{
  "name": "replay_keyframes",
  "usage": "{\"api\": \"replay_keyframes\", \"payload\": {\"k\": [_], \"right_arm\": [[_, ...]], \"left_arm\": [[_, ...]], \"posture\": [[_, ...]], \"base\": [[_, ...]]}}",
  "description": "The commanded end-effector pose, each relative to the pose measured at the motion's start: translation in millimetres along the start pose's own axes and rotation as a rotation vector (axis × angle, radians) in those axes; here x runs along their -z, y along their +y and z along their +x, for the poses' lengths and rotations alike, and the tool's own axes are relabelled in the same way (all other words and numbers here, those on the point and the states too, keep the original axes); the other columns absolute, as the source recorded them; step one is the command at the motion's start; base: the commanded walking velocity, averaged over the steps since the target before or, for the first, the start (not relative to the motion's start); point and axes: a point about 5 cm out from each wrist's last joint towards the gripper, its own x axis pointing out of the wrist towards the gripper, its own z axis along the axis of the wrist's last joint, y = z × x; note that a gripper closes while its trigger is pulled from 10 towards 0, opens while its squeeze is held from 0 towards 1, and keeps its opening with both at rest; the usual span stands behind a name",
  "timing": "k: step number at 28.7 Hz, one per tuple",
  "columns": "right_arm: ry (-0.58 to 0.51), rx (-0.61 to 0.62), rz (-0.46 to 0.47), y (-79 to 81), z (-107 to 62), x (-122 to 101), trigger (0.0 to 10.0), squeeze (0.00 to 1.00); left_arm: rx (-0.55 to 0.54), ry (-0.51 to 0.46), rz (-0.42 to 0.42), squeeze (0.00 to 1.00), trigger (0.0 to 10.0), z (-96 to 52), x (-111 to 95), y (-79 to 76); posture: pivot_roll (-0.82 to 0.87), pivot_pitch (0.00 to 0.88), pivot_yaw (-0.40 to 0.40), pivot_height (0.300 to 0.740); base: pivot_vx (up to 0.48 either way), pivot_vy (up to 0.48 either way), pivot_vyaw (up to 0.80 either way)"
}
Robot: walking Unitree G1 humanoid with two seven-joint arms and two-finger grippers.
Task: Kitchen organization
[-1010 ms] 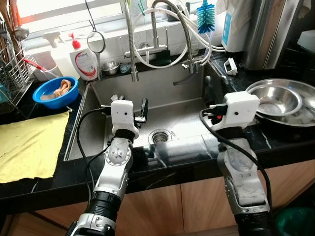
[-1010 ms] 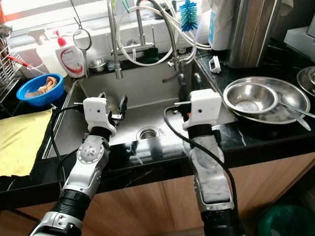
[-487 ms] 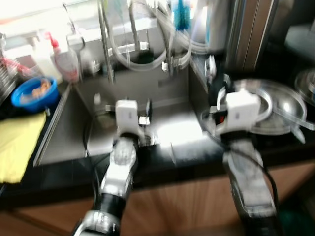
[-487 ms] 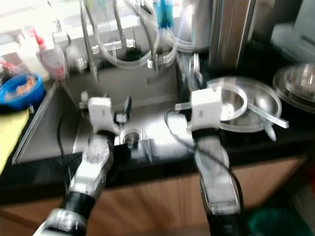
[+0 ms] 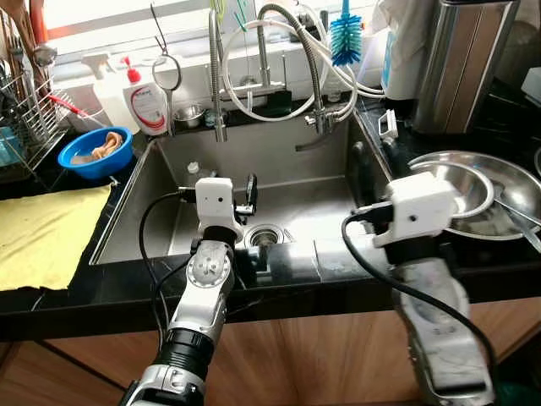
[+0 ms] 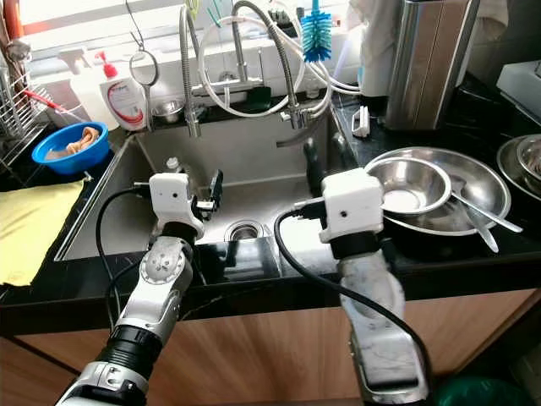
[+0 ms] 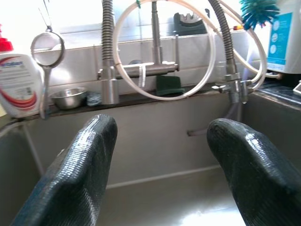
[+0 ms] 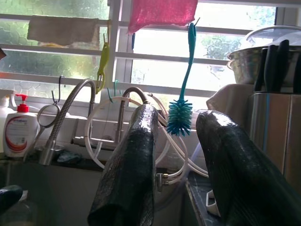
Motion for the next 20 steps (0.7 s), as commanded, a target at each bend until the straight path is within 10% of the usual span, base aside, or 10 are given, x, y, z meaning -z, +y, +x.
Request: {"api": "replay_keyframes", "payload": {"k": [1,20], "right_arm": [[0.053,0.005,0.042,4.1,-2.6,12,10.0,0.00],[0.114,-0.031,0.109,13.8,2.7,23,10.0,0.00]], "left_arm": [[-0.031,-0.008,0.000,0.00,10.0,1.6,-2,8.2],[-0.015,-0.040,-0.006,0.00,10.0,-1.1,-6,9.4]], "posture": [[-0.36,0.000,0.174,0.740],[-0.33,0.000,0.165,0.740]], "base": [[0.000,0.000,0.00],[-0.219,0.000,0.00]]}}
